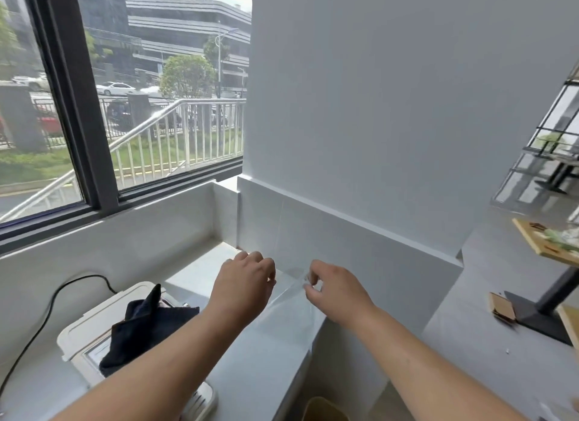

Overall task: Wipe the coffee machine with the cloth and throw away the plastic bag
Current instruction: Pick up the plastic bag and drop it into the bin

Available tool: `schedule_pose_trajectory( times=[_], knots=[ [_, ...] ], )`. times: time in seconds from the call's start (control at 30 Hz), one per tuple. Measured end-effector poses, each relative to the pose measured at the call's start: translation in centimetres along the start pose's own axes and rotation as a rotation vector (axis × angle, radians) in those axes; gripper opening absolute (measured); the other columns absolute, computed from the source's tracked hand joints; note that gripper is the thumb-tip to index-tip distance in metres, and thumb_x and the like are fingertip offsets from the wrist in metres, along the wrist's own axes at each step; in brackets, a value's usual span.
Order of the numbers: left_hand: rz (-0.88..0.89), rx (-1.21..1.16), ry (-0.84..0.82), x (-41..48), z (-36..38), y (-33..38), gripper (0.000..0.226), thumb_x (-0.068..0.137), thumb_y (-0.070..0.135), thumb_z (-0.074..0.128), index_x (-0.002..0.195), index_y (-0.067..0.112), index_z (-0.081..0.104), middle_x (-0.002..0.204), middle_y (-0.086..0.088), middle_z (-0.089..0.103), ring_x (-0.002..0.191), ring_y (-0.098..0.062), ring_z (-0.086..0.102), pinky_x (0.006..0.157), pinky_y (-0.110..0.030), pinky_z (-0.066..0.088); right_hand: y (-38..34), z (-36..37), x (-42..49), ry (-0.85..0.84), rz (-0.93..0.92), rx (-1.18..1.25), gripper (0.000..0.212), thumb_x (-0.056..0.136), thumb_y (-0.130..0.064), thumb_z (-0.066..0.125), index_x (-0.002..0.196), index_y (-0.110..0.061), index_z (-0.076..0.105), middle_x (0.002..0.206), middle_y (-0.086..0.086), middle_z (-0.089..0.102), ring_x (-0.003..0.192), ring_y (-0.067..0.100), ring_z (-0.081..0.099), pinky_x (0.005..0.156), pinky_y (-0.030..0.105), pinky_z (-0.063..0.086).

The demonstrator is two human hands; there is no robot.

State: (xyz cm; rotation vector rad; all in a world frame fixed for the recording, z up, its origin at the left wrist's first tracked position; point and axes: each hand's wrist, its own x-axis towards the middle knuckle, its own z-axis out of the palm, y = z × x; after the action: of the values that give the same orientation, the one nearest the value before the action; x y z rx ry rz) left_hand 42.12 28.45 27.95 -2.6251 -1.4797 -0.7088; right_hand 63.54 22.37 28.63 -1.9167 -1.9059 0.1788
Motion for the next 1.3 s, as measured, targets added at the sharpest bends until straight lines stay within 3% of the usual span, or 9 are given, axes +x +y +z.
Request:
schedule_pose_trajectory(
  times=[0.17,0.33,0.43,0.57,0.77,0.9,1.0,1.17,1.3],
  knots=[
    [0.027,-0.022,-0.058,-0.1,1.0,1.9,0.025,0.096,0.048,0.059,0.116,0.033,0.064,0.118,0.007,0.064,0.111,-0.021,0.057,0.083,-0.034,0.040,1.1,-0.4,-1.1,-0.019,0.064,0.020,0.017,0.093,-0.029,0.054,0.096,-0.043,0.044,0.085,-0.012,0.068,0.076,0.008,0.063,0.067,0.036,0.056],
    [0.067,-0.136,-0.109,0.9,1.9,3.4,0.066,0.084,0.056,0.072,0.140,0.033,0.046,0.140,0.009,0.056,0.127,-0.020,0.052,0.100,-0.035,0.045,2.2,-0.6,-1.0,-0.033,0.072,0.056,0.069,0.095,-0.023,0.054,0.150,-0.049,0.021,0.086,-0.017,0.068,0.076,0.006,0.063,0.065,0.028,0.051],
    [0.116,-0.178,-0.156,1.9,2.5,4.3,0.089,0.079,0.060,0.077,0.153,0.034,0.034,0.156,0.010,0.044,0.139,-0.019,0.046,0.111,-0.037,0.043,3.2,-0.7,-0.9,-0.047,0.062,0.072,0.075,0.097,-0.024,0.054,0.154,-0.049,0.012,0.088,-0.020,0.068,0.077,0.003,0.062,0.062,0.019,0.044],
    [0.096,-0.274,-0.261,4.2,3.4,6.3,0.097,0.076,0.060,0.082,0.156,0.035,0.031,0.161,0.011,0.041,0.145,-0.017,0.040,0.115,-0.037,0.040,5.0,-1.2,-1.0,-0.075,0.047,0.111,0.074,0.099,-0.023,0.053,0.154,-0.050,0.012,0.096,-0.019,0.069,0.085,0.008,0.064,0.074,0.025,0.048],
    [0.084,-0.385,-0.439,8.2,4.9,9.9,0.090,0.073,0.053,0.086,0.149,0.036,0.041,0.151,0.014,0.053,0.135,-0.013,0.052,0.104,-0.029,0.046,9.0,-3.3,-0.8,-0.100,0.034,0.154,0.073,0.101,-0.022,0.050,0.156,-0.049,0.009,0.105,-0.018,0.073,0.098,0.010,0.066,0.091,0.031,0.052],
    [0.090,-0.309,-0.504,10.9,5.6,12.5,0.034,0.079,0.046,0.079,0.110,0.038,0.068,0.112,0.014,0.071,0.101,-0.010,0.066,0.082,-0.028,0.055,12.3,-4.4,-0.1,-0.084,0.048,0.178,0.074,0.099,-0.024,0.050,0.155,-0.051,0.009,0.102,-0.022,0.072,0.094,0.004,0.064,0.088,0.027,0.051],
    [0.113,-0.215,-0.486,12.4,6.2,14.0,0.009,0.086,0.042,0.074,0.083,0.037,0.067,0.090,0.016,0.068,0.088,-0.008,0.065,0.076,-0.028,0.055,15.3,-4.8,0.5,-0.070,0.136,0.268,0.072,0.092,-0.033,0.056,0.151,-0.052,0.021,0.095,-0.026,0.069,0.089,-0.002,0.063,0.081,0.022,0.050],
    [0.108,-0.188,-0.448,14.5,7.2,15.6,0.009,0.090,0.041,0.072,0.088,0.033,0.069,0.089,0.015,0.066,0.087,-0.010,0.063,0.077,-0.031,0.055,20.5,-4.0,1.3,-0.216,0.303,0.383,0.025,0.085,-0.037,0.068,0.111,-0.041,0.069,0.095,-0.015,0.071,0.085,0.003,0.068,0.077,0.028,0.059],
    [0.095,-0.190,-0.370,15.6,7.9,16.2,0.018,0.090,0.044,0.073,0.101,0.030,0.071,0.099,0.013,0.066,0.097,-0.014,0.064,0.085,-0.034,0.055,22.8,-3.2,2.0,-0.235,0.336,0.404,0.011,0.088,-0.028,0.067,0.087,-0.035,0.075,0.086,-0.011,0.074,0.079,0.009,0.070,0.074,0.031,0.058]
  ],
)
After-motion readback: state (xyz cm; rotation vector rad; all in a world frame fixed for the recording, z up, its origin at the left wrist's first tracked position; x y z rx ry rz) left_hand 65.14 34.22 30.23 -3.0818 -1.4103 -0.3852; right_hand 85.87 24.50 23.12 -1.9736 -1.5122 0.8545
